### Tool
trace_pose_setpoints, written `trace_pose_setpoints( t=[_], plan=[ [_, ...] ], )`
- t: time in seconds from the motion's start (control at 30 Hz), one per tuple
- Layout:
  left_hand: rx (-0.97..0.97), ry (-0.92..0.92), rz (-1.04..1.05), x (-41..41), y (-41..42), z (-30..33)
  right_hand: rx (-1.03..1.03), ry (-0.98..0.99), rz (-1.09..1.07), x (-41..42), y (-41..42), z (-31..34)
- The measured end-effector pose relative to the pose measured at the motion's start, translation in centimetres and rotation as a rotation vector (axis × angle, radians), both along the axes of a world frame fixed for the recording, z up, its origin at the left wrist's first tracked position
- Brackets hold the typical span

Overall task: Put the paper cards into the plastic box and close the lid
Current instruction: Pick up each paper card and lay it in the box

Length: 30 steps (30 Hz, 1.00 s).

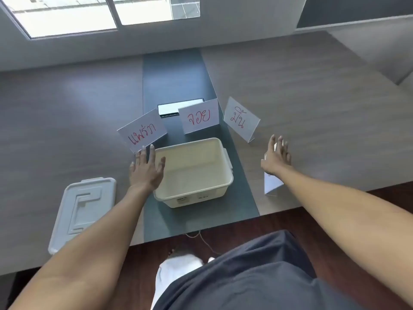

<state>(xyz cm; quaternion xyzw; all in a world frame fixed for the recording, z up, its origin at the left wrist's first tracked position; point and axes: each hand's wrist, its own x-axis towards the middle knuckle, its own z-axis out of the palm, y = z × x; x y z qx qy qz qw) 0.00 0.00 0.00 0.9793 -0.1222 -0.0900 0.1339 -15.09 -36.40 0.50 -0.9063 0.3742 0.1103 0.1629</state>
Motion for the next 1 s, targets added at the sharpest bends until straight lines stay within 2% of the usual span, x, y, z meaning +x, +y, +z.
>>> trace_pose_setpoints(
  t=[0.23, 0.37, 0.57, 0.7, 1.0],
  plan=[
    [0.004, 0.036, -0.019, -1.2, 0.4, -0.7, 0.071, -0.150, -0.178, -1.0, 0.5, -1.3],
    [-0.007, 0.032, -0.032, -1.1, 0.6, -1.0, 0.039, -0.153, -0.195, -0.7, 0.1, -1.2],
    [-0.064, -0.029, -0.021, -1.4, 0.6, -1.7, 0.122, -0.276, -0.208, -0.2, 0.1, 0.1],
    [-0.091, -0.028, -0.018, -1.4, 0.6, -1.8, 0.093, -0.346, -0.149, 0.3, 0.8, 1.3],
    [-0.111, -0.015, -0.004, -1.6, 0.4, -1.7, 0.059, -0.635, -0.087, 0.8, 1.5, 4.4]
  ],
)
